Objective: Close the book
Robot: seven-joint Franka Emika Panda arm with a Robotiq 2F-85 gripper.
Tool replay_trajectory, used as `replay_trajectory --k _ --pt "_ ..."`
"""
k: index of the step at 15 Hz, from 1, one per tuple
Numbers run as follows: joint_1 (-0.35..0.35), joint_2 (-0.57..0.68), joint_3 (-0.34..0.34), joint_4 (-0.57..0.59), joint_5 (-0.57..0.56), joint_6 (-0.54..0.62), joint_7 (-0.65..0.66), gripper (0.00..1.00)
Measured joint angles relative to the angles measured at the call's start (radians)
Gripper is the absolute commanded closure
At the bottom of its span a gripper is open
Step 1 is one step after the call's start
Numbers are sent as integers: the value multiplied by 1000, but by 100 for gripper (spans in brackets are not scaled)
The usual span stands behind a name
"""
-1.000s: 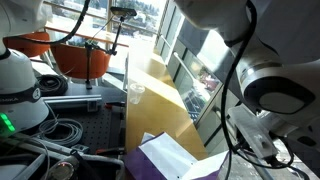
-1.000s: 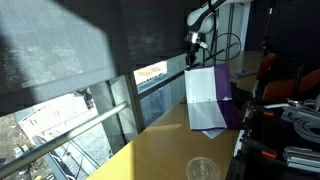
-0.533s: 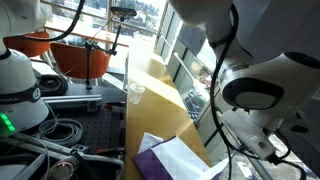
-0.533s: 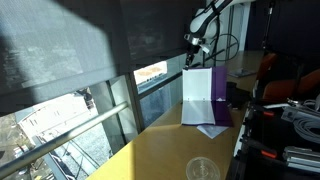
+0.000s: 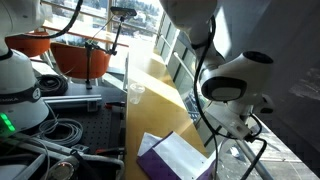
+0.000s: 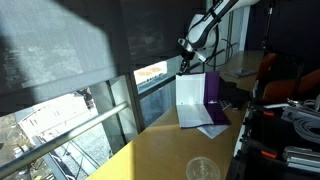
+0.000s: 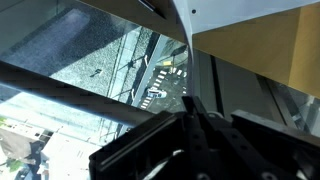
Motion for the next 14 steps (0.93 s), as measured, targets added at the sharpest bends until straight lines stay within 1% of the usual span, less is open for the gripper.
replay_trajectory --k 3,4,5,6,8,10,11,14 --pt "41 0 5 -46 -52 78 12 100" --pt "55 0 5 -59 -69 97 25 89" --pt "70 0 5 -73 -88 116 41 80" --pt "86 0 5 -87 -105 131 62 67" --pt "121 -1 4 -117 -143 159 115 52" --pt "159 -8 2 -150 -171 167 182 38" --pt "180 -18 0 -173 -176 167 217 30" --pt "244 -86 -2 -266 -177 162 326 8"
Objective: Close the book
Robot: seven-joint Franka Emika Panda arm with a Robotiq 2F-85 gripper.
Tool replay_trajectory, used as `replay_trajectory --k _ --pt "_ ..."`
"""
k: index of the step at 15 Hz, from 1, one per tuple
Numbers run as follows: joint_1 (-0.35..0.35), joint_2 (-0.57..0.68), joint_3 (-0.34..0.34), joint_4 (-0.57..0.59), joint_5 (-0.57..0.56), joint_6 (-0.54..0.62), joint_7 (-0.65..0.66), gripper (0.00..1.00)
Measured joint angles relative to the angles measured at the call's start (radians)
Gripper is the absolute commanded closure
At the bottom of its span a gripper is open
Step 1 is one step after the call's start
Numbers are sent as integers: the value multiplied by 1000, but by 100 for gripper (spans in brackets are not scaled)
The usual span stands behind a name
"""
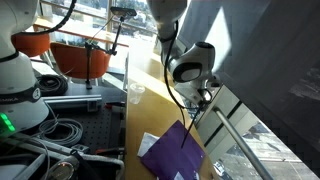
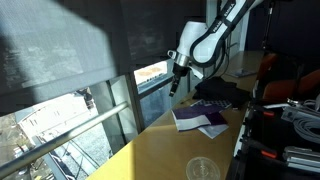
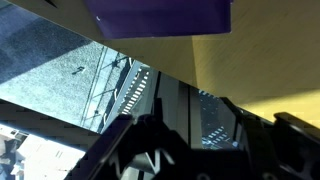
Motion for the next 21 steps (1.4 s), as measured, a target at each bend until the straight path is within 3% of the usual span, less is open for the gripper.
replay_trajectory --k 1,3,7,14,16,21 --pt "16 -36 2 -29 0 -14 36 2" --pt "26 -122 18 -68 16 -89 90 0" --pt "-45 -300 47 -73 170 -402 91 0" --pt "-144 -459 -114 -67 207 -869 122 0" --pt "-145 -475 -130 -82 208 -920 127 0" --pt "-121 -543 -130 -162 203 -881 127 0"
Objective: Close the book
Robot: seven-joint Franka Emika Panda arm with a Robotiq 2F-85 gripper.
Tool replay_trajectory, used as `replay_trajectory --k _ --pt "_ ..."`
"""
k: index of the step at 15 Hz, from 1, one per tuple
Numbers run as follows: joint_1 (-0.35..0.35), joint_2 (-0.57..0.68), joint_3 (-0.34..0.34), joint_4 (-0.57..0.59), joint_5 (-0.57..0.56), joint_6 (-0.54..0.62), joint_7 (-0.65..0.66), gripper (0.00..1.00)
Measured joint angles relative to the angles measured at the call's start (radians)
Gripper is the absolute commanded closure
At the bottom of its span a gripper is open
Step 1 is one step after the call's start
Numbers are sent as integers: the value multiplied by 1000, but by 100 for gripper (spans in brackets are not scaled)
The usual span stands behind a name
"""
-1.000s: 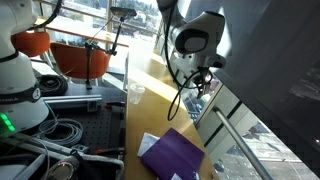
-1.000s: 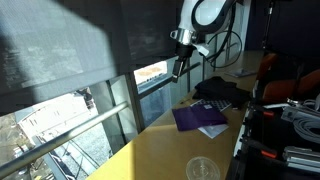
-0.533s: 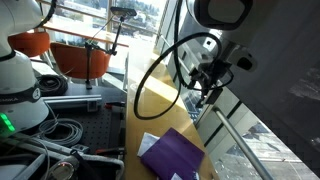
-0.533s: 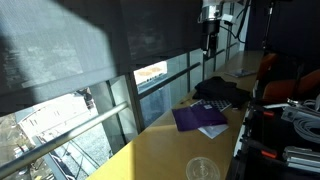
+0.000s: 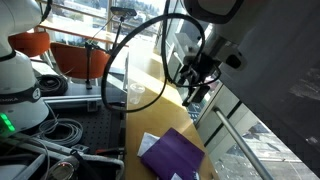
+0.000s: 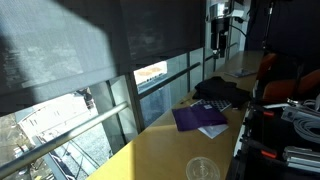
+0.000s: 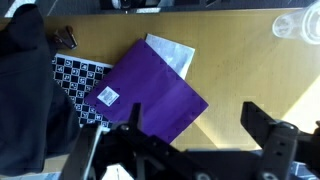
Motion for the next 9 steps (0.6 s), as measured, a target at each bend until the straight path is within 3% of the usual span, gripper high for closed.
replay_trajectory --k 9 --pt "8 -38 0 -38 -1 20 0 0"
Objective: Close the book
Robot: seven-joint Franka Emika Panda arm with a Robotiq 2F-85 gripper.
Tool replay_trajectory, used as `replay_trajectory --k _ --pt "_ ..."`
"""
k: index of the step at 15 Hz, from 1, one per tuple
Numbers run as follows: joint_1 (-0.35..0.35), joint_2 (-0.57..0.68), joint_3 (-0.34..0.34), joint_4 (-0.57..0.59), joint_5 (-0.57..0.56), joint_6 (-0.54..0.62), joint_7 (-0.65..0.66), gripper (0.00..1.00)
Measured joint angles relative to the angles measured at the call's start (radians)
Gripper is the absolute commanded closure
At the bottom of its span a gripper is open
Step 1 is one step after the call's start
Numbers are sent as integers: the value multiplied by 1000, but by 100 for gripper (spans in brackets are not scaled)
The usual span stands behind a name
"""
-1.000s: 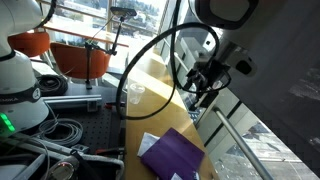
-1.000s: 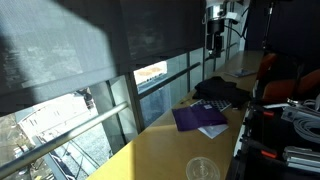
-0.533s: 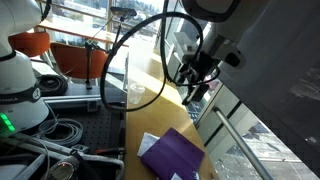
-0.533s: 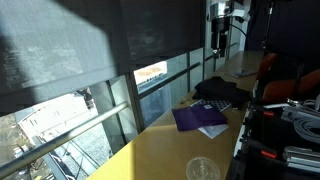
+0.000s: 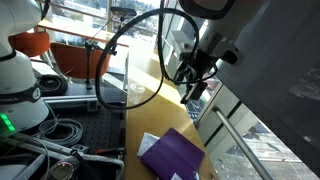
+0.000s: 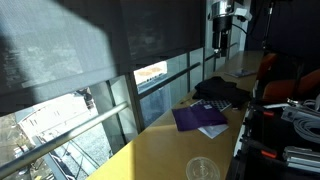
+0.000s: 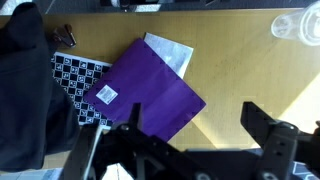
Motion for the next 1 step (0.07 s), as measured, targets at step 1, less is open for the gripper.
replay_trajectory --k 1 --pt "0 0 0 0 0 0 0 0"
